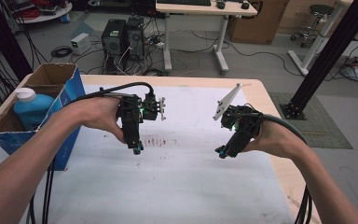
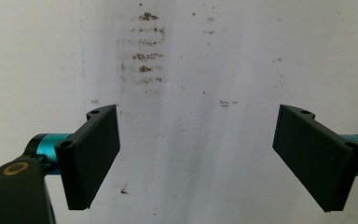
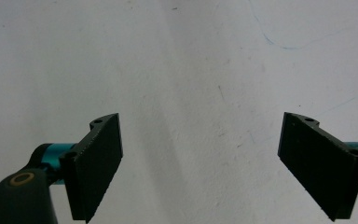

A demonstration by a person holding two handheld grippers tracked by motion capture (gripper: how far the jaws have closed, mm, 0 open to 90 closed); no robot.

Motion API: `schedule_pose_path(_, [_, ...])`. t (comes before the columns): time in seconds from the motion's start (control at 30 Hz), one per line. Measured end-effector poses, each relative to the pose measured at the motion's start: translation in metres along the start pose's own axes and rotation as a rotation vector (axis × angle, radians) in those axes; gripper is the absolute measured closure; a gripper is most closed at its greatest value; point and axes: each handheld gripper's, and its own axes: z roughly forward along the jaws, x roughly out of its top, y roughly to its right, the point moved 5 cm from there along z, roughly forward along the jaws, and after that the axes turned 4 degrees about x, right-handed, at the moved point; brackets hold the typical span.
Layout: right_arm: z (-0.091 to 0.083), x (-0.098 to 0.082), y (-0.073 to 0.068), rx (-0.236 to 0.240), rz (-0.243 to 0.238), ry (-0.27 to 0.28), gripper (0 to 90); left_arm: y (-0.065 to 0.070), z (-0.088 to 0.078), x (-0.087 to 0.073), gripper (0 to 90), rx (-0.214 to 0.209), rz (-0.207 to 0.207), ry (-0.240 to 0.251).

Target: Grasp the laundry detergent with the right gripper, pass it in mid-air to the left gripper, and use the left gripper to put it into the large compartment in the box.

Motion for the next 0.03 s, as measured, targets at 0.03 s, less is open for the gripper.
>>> schedule_pose_path(0.03, [0.0003,0.0,0.0003,0.002,-0.003,0.0,13.1,0.0,-0.0001,-0.0001,14.8,-0.003,-0.001,-0.002])
